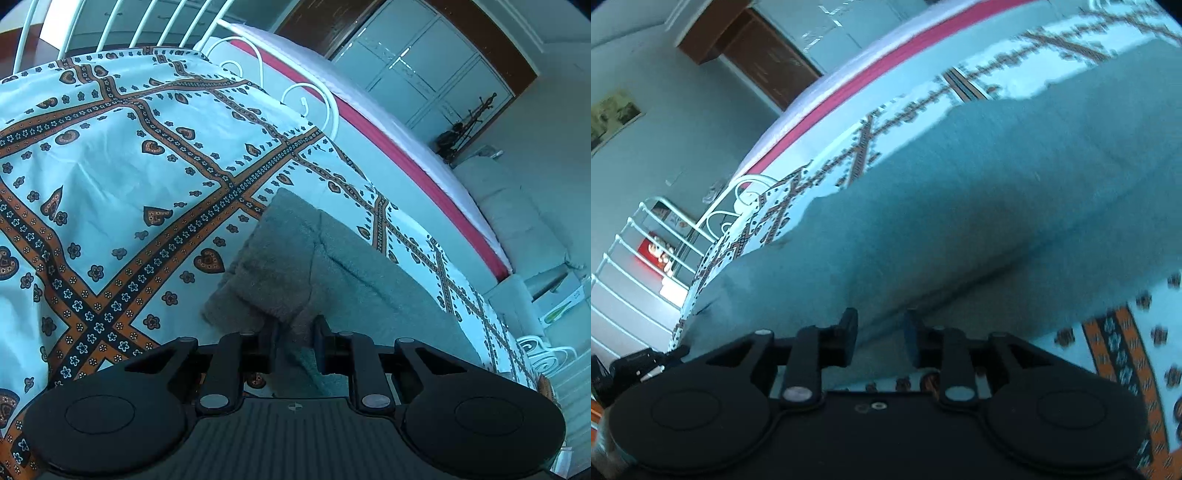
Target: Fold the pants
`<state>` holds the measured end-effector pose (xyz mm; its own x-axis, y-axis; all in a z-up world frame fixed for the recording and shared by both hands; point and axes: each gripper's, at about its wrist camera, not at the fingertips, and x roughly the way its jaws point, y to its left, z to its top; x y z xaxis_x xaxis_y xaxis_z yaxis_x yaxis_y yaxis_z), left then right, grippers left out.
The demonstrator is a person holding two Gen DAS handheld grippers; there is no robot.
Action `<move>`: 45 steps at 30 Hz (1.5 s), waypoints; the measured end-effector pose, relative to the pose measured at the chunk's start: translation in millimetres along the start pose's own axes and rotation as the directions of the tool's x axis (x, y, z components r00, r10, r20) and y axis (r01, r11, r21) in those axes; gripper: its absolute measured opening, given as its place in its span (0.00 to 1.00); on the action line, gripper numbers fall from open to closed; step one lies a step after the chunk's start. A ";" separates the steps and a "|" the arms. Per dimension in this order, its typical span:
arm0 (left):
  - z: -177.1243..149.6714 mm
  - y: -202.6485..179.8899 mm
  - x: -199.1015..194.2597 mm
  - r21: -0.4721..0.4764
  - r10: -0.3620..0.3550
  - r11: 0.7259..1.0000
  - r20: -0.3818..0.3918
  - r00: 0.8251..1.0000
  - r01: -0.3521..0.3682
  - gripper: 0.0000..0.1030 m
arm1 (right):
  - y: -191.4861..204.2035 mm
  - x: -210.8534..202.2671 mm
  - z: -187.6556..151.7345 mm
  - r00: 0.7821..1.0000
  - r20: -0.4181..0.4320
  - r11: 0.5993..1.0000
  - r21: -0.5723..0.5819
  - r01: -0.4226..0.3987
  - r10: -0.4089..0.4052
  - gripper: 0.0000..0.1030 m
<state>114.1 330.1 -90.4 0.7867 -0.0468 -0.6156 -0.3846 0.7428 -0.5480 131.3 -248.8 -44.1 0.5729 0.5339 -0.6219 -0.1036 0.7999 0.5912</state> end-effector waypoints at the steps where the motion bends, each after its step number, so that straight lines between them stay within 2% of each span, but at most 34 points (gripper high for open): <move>1: -0.4 0.4 0.3 0.001 -0.001 1.000 0.000 1.000 0.001 0.19 | -3.0 2.7 -1.0 1.000 -0.005 1.000 0.022 0.001 -0.001 0.19; 6: -1.8 3.0 2.8 0.010 -0.008 1.000 0.003 1.000 0.008 0.20 | -21.6 18.4 6.6 1.000 0.009 0.979 0.200 -0.029 0.028 0.16; 8: -0.3 1.9 4.2 0.009 -0.007 1.000 0.003 1.000 0.007 0.20 | -26.0 24.1 12.2 0.999 0.011 0.968 0.249 -0.042 0.040 0.09; 9: 0.8 1.3 4.6 0.008 -0.008 1.000 0.000 1.000 0.008 0.20 | -25.0 25.6 15.0 0.999 0.010 0.970 0.240 -0.038 0.037 0.00; 11: 4.6 0.1 1.5 0.008 -0.023 1.000 0.010 1.000 0.023 0.19 | -19.6 22.6 17.1 0.999 0.021 0.980 0.194 -0.036 0.033 0.00; 13: 9.6 -1.3 -8.4 0.011 -0.069 0.998 0.045 0.997 0.069 0.19 | -8.8 7.9 15.9 0.997 0.067 0.990 0.130 -0.053 0.045 0.00; 16: 16.4 -5.3 -24.5 0.063 -0.101 0.993 0.084 0.991 0.095 0.19 | 10.0 -23.7 9.3 0.988 0.133 0.996 0.031 -0.084 0.079 0.00; 18: 15.3 -4.1 -19.5 0.107 -0.059 0.993 0.047 0.997 0.054 0.19 | 13.8 -29.1 2.6 0.990 0.115 0.997 -0.006 -0.083 0.083 0.00; 20: 8.3 0.1 -2.1 0.150 0.026 0.988 -0.025 0.999 -0.022 0.19 | 11.6 -12.1 -9.7 0.999 0.049 0.999 -0.047 -0.018 0.020 0.00; 21: 3.3 3.7 4.7 0.160 0.049 0.986 -0.045 0.998 -0.042 0.19 | 5.0 -1.0 -14.3 1.000 0.008 1.000 -0.026 0.010 -0.010 0.00; 23: 2.9 4.6 -0.2 0.136 0.032 0.990 -0.021 0.999 -0.029 0.19 | -5.1 6.7 -18.7 1.000 0.004 1.000 0.024 0.001 -0.001 0.00; 26: 4.7 -4.0 -10.4 0.165 0.012 0.986 0.016 1.000 -0.014 0.19 | 1.8 -3.9 -14.4 0.999 0.031 1.000 0.001 -0.016 0.016 0.00; 28: 0.2 -6.1 -2.5 0.195 0.059 0.979 -0.010 0.998 -0.056 0.19 | 4.4 -11.3 -13.9 0.998 0.054 0.999 -0.027 -0.032 0.034 0.00; 31: -5.6 -2.1 2.8 0.181 0.083 0.980 -0.020 0.996 -0.078 0.20 | -7.8 10.4 -16.8 0.999 -0.038 1.000 -0.005 0.012 -0.012 0.00; 33: -6.3 -5.7 -4.8 0.155 0.090 0.984 -0.002 0.996 -0.088 0.20 | -11.5 5.3 -11.0 0.999 -0.041 1.000 0.021 -0.019 0.020 0.04; 34: -8.0 -10.8 -11.5 0.157 0.100 0.982 0.016 0.995 -0.102 0.20 | -9.6 -0.7 -7.4 0.999 -0.040 1.000 0.014 -0.026 0.027 0.14; 35: -11.3 -19.0 -20.1 0.171 0.119 0.977 0.044 0.992 -0.125 0.20 | -6.7 -11.3 -4.5 1.000 -0.016 1.000 -0.008 -0.023 0.023 0.16; 37: -20.6 -37.2 -35.1 0.212 0.136 0.965 0.087 0.987 -0.151 0.20 | -6.2 -34.6 0.1 0.999 0.034 0.998 -0.061 -0.022 0.024 0.16; 40: -38.5 -78.6 -42.7 0.294 0.096 0.949 0.072 0.993 -0.113 0.20 | -22.8 -68.8 12.4 0.994 0.105 0.997 -0.078 0.012 -0.004 0.15; 41: -45.1 -93.8 -41.2 0.315 0.069 0.946 0.051 0.996 -0.082 0.25 | -33.7 -77.3 19.0 0.992 0.128 0.998 -0.055 0.024 -0.017 0.15; 42: -51.9 -108.6 -37.8 0.337 0.050 0.940 0.025 0.998 -0.056 0.38 | -45.6 -87.6 25.6 0.988 0.154 0.999 -0.016 0.028 -0.025 0.15; 44: -70.2 -140.0 -25.8 0.404 0.035 0.914 -0.009 0.999 -0.028 0.58 | -65.7 -99.7 39.5 0.980 0.191 0.997 0.055 0.046 -0.056 0.15; 45: -78.6 -151.6 -19.5 0.433 0.038 0.901 -0.018 0.999 -0.026 0.59 | -77.8 -106.4 46.8 0.976 0.205 0.994 0.096 0.053 -0.072 0.15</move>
<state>119.0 165.9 -39.9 0.7627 -0.0308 -0.6460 -0.1583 0.9596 -0.2326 116.4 -380.6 0.1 0.7333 0.4076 -0.5441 0.0051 0.7970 0.6040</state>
